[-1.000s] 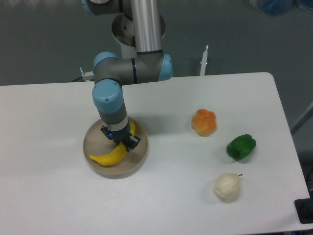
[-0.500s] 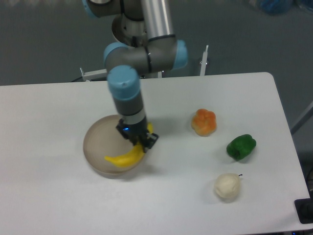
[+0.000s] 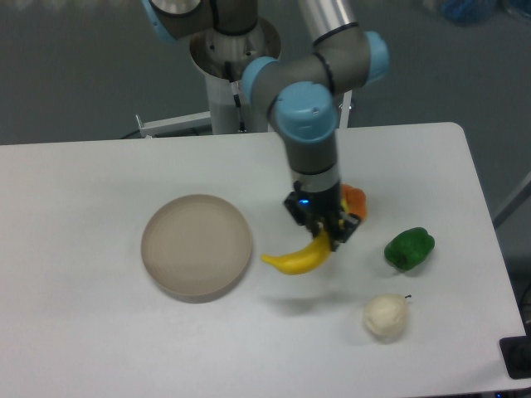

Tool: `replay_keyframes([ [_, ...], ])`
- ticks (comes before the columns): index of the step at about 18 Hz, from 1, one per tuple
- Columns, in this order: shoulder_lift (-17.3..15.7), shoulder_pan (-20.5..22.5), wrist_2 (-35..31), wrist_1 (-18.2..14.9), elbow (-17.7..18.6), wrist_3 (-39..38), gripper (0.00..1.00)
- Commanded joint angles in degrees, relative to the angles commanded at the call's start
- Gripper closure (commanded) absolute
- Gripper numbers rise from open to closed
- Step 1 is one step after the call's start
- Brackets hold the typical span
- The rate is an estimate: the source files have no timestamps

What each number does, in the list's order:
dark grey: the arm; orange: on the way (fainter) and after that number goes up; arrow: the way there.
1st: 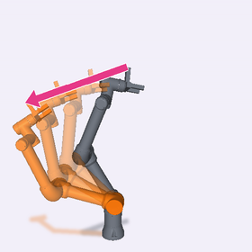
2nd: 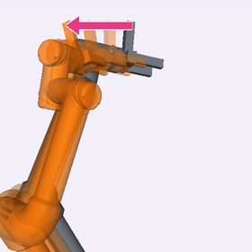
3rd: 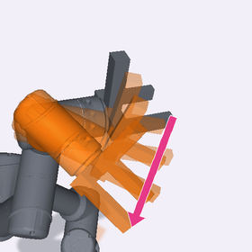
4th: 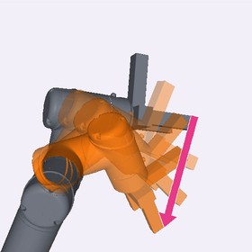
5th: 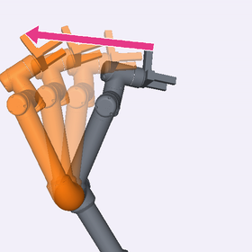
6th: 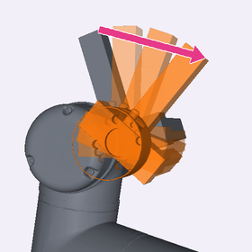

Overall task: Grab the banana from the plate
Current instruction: 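Lift the banana off the plate and carry it toward the orange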

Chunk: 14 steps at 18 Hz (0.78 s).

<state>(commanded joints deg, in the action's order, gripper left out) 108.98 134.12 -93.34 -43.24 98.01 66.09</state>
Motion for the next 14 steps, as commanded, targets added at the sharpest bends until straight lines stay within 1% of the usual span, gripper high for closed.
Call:
replay_keyframes([
  [6, 2.38, 0.0, 0.0, -0.09, -5.28, 0.09, 0.64],
  [10, 2.91, 0.0, -0.09, 0.0, -6.43, 0.0, 0.64],
  [14, 3.26, 0.0, -0.09, 0.0, -6.6, 0.0, 0.64],
])
